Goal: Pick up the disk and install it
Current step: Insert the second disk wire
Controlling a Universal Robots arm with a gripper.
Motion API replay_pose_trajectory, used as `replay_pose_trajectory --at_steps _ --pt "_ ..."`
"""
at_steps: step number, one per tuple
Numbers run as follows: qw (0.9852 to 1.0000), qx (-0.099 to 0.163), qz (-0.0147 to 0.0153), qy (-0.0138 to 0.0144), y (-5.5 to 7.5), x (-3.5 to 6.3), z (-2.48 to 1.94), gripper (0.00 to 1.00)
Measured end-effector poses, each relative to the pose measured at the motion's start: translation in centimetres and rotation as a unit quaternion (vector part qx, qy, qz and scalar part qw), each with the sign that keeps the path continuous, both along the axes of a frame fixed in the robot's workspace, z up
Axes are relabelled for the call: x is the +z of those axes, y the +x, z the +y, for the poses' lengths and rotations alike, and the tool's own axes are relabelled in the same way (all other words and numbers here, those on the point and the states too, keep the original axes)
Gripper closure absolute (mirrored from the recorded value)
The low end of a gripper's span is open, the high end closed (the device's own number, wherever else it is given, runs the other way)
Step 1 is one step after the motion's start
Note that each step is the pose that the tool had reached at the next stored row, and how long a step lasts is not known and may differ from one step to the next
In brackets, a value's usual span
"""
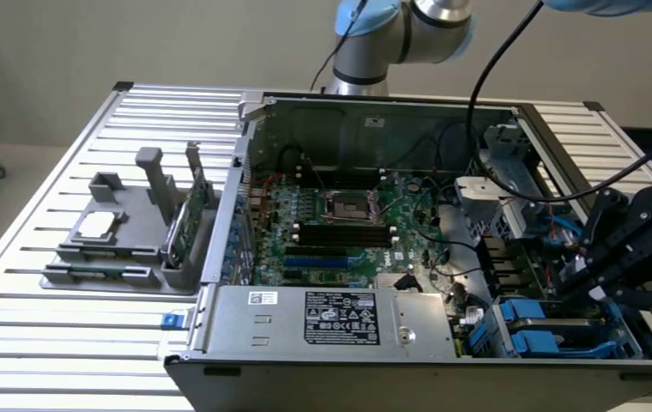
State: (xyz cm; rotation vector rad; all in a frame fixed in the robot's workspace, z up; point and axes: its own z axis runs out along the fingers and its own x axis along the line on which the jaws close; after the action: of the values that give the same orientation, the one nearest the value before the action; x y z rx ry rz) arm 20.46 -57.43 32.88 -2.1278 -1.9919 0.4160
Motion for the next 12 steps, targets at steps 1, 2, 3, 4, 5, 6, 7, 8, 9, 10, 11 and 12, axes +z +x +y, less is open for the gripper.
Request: replay_pose_trajectory --at_steps 1,2,3,4,5,6,7,8,9,10,11,12 --pt "1.0000 0.000 0.0019 0.0000 0.14 -0.04 0.00 0.83" --pt "1.0000 0.000 0.0034 0.0000 0.30 -0.07 -0.02 0.83" --pt "1.0000 0.000 0.0050 0.0001 0.49 -0.10 -0.03 0.83" --pt "1.0000 0.000 0.0063 0.0002 0.61 -0.15 -0.05 0.83" --pt "1.0000 0.000 0.0072 0.0003 0.65 -0.19 -0.06 0.83" --pt "1.0000 0.000 0.0078 0.0003 0.64 -0.23 -0.06 0.83" --pt "1.0000 0.000 0.0085 0.0002 0.64 -0.26 -0.07 0.83" --pt "1.0000 0.000 0.0091 0.0002 0.65 -0.29 -0.07 0.83" --pt "1.0000 0.000 0.0099 0.0002 0.65 -0.30 -0.07 0.83" --pt "0.9999 0.000 0.0109 0.0002 0.65 -0.32 -0.07 0.83" --pt "0.9999 -0.001 0.0120 0.0002 0.65 -0.33 -0.06 0.83" --pt "0.9999 -0.001 0.0131 0.0003 0.65 -0.35 -0.06 0.83"
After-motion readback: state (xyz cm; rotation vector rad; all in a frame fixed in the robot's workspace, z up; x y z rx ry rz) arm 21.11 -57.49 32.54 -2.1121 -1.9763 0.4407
